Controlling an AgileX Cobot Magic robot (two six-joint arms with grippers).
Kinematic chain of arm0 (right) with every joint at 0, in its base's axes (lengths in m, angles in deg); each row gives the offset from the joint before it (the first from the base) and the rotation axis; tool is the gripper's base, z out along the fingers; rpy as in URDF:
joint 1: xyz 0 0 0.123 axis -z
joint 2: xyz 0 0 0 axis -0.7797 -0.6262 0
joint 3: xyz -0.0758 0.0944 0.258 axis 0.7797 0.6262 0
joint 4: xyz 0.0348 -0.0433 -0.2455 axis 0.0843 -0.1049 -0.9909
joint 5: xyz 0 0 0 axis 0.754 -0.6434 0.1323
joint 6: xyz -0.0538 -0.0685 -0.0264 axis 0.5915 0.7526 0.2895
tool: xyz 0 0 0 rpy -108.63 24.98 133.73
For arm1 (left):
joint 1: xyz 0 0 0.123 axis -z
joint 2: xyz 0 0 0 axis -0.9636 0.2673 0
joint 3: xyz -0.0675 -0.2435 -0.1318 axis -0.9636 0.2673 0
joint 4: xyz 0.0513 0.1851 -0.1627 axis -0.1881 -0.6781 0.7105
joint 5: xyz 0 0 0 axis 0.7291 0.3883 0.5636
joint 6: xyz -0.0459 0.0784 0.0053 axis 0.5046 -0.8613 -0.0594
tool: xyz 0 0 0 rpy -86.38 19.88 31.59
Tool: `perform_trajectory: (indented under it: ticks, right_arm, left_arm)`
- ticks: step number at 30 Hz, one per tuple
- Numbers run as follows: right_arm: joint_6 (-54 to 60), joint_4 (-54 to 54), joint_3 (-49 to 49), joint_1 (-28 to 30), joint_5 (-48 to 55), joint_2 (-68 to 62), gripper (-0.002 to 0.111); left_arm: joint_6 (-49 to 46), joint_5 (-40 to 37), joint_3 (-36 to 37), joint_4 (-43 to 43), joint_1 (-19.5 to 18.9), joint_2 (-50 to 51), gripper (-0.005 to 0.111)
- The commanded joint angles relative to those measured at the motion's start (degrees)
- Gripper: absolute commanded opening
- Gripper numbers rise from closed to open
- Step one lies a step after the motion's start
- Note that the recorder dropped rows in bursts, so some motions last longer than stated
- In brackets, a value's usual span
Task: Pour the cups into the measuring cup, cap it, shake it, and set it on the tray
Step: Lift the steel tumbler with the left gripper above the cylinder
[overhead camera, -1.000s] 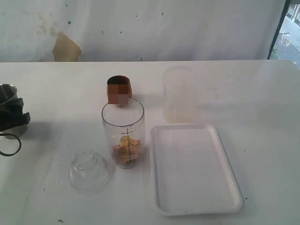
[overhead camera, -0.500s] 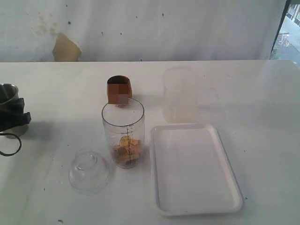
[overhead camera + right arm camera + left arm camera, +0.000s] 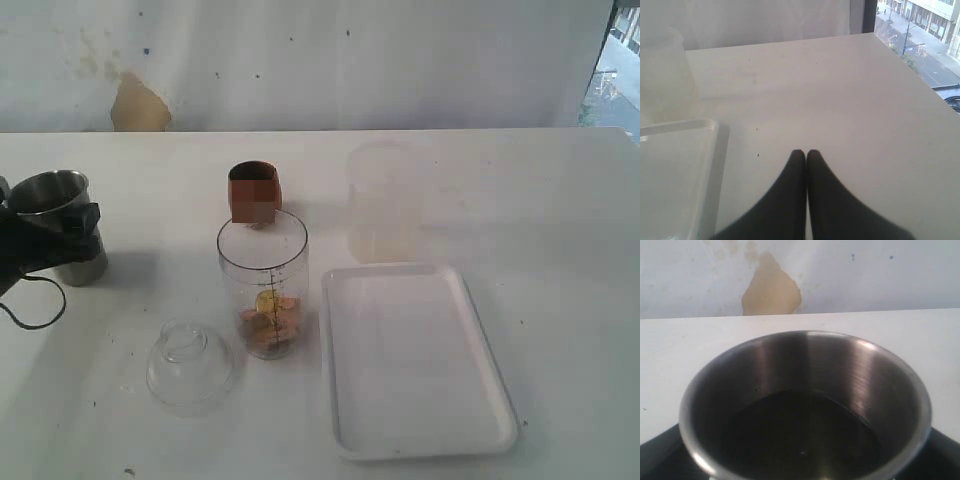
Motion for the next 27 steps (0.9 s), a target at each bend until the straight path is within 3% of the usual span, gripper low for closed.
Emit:
perform_trajectory:
  ticks: [1,4,17,27]
  right_arm:
    - [-0.21,-0.02,-0.06,0.01,-0.47,0.00,0.000]
    - [-0.21,-0.02,-0.06,0.01,-0.47,0.00,0.000]
    - [-0.21,-0.02,-0.06,0.01,-0.47,0.00,0.000]
    - [-0.89,-0.02,-0.06,0.01,-0.47,0.00,0.000]
  left_arm:
    - [2.03,-1.54,-2.72,-3.66,0.08,-0.88,0.000]
    - [2.03,-5.05,-4.57,-4.92,0.08,-2.66,0.000]
    - [3.92,-5.39,-6.89,-7.70,0.74,-8.59,0.000]
    - [16.87,-10.35,-14.82,-22.26,0.83,-9.54,0.000]
